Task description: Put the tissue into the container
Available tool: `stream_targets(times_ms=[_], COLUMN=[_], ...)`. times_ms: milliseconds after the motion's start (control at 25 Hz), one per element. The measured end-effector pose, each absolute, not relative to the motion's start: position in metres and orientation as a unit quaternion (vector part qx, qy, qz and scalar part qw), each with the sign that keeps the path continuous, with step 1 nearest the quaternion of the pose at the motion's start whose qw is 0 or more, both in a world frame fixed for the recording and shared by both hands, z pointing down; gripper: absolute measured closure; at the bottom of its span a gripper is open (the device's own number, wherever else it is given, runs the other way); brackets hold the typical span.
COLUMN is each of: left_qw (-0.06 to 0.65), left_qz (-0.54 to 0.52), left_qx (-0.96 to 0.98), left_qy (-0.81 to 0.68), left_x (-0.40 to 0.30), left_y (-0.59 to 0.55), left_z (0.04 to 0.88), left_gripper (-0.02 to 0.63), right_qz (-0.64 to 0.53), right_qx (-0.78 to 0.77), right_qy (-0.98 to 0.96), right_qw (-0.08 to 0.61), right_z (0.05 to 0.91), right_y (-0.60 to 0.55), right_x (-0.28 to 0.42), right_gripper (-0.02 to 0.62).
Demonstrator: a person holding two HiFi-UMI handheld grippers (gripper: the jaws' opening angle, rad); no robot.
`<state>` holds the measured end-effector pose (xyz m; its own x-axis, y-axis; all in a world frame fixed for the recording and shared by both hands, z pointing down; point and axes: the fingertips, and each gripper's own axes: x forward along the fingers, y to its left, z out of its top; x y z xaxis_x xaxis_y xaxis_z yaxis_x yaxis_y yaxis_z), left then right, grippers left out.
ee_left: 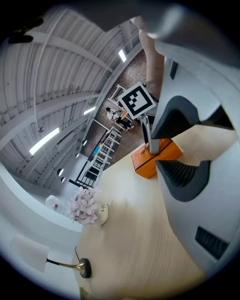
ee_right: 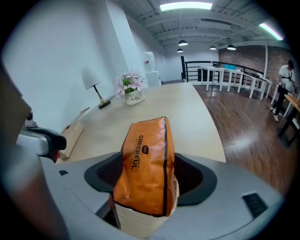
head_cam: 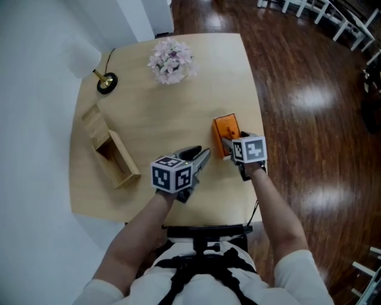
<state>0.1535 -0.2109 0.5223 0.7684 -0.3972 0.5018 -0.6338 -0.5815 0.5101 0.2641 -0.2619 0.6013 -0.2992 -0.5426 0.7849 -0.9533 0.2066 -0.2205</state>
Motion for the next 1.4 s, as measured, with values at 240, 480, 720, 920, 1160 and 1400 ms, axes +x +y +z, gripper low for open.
stream_targets(times_ms=[240,480,720,920,1160,1400], left_qw=[0.359,0.366,0.363,0.354,0.342,0.323], left_qz=[0.177,0.177,0.153,0.131,0.095,0.088], left_qx=[0.869,0.868,0.870,0.872,0.873,0.873], left_qy=[-0.289,-0.286,-0.296,-0.313,-0.336,-0.355], left_x=[0.166,0.168,0.162,0.149,0.130,0.115], left_y=[-0.208,-0.206,-0.204,-0.200,-0.190,-0.178], left_z=[0.529,0.533,0.518,0.497,0.462,0.433], left_gripper=[0.476,0.476,0.476,0.476,0.476,0.476], right_qz=[0.379,0.375,0.385,0.375,0.352,0.332], right_qx=[0.500,0.509,0.524,0.528,0.532,0.525], right_qy=[-0.737,-0.740,-0.729,-0.737,-0.755,-0.772], right_qw=[0.252,0.230,0.215,0.193,0.152,0.138], right_z=[0.609,0.601,0.592,0.567,0.515,0.470], right_y=[-0.267,-0.268,-0.260,-0.254,-0.246,-0.236], right_x=[0.257,0.260,0.269,0.271,0.270,0.265], right_gripper=[0.258,0.316,0.354,0.364,0.371,0.374])
